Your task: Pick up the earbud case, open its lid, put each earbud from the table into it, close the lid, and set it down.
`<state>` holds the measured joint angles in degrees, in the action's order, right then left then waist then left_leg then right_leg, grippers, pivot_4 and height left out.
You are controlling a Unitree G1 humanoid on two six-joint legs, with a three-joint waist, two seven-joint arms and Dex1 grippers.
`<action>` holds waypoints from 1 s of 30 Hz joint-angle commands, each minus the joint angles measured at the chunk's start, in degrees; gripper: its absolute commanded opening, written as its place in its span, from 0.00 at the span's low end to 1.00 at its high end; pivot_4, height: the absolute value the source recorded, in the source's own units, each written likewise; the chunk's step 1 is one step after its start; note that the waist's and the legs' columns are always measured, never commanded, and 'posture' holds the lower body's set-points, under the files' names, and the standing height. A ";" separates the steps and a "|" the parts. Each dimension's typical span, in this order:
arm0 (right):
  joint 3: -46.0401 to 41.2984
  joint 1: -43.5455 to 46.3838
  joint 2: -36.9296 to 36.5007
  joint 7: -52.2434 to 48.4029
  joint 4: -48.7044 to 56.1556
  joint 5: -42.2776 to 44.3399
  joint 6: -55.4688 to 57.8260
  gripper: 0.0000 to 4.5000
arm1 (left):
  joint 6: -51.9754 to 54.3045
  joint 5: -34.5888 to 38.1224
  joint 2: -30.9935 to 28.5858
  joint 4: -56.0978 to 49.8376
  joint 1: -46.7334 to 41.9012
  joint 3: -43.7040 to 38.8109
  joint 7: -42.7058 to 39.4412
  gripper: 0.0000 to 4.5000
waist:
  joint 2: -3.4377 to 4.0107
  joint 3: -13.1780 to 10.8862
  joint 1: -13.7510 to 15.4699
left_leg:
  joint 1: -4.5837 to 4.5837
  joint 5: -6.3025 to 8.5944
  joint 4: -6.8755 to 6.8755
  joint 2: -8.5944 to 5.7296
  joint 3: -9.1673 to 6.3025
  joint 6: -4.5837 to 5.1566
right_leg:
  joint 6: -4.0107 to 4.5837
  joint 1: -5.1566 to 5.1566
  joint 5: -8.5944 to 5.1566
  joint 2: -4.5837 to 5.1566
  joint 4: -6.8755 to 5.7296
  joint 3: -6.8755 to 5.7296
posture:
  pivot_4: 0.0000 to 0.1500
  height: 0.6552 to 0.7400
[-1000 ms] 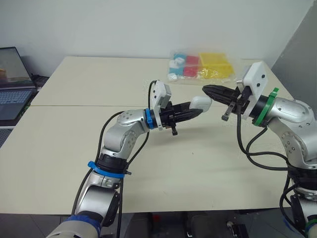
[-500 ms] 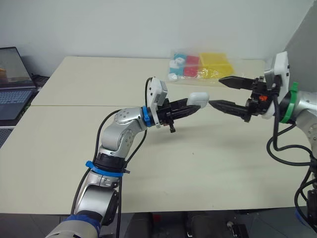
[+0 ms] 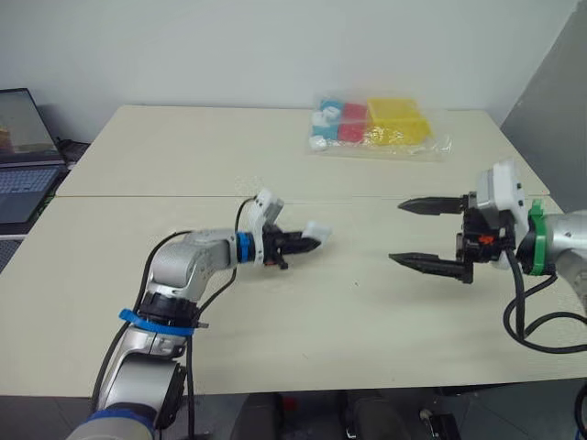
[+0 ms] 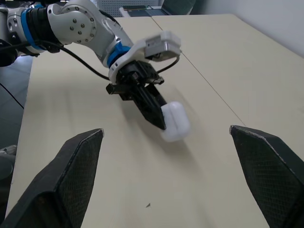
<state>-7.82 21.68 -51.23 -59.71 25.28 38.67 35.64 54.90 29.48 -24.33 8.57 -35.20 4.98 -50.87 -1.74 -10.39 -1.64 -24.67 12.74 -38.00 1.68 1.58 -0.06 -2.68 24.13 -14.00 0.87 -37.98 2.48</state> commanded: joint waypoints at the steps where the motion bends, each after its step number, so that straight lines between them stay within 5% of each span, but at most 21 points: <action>1: 0.25 -3.48 -0.95 -1.67 2.53 -3.85 -5.62 0.99 | 10.17 4.45 2.48 -0.95 0.36 -3.74 4.26 0.16 | -0.01 0.01 0.36 | 0.00 0.00 -0.02 0.00 -0.02 0.00 | 0.00 -0.02 0.00 0.01 0.00 -0.02 | 1.00 1.00; 14: 1.42 -7.95 0.58 -1.13 -0.09 -8.12 -10.13 0.99 | 24.49 7.02 11.02 2.52 1.90 -14.41 18.28 0.16 | -0.01 0.01 -0.02 | 0.17 0.00 -0.04 -0.04 0.02 -0.01 | 0.00 -0.10 0.01 -0.01 -0.08 0.03 | 1.00 1.00; 20: 2.34 -7.75 0.72 -1.90 -1.04 -9.12 -11.47 1.00 | 24.68 7.93 8.51 1.12 1.65 -13.95 18.04 0.59 | -0.01 0.01 -0.11 | 0.54 -0.01 -0.01 -0.04 0.04 -0.02 | 0.02 -0.42 0.01 -0.02 -0.08 0.06 | 1.00 1.00; 26: 2.64 -7.74 0.67 -3.45 -4.34 -11.14 -14.69 1.00 | 24.29 8.56 -0.34 -2.64 2.48 -11.89 14.81 1.00 | -0.01 0.02 -0.37 | 1.03 0.00 0.07 0.00 0.07 -0.02 | 0.54 -0.75 -0.07 -0.05 -0.06 0.07 | 1.00 1.00; 30: 2.43 -8.60 0.33 -4.25 -6.57 -12.29 -16.96 1.00 | 16.34 6.70 -12.84 -7.41 4.73 -7.68 5.89 1.00 | -0.01 0.02 -0.58 | 1.19 0.00 0.16 0.08 0.08 -0.03 | 0.70 -0.78 -0.10 -0.09 -0.08 0.12 | 1.00 1.00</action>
<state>-4.28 12.84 -50.49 -63.42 18.84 26.74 20.28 75.04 38.44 -33.07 3.45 -31.03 -3.25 -41.81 -1.75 -10.37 -2.22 -23.49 12.74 -37.81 1.77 1.66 -0.09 -1.92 23.37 -14.14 0.78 -38.08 2.58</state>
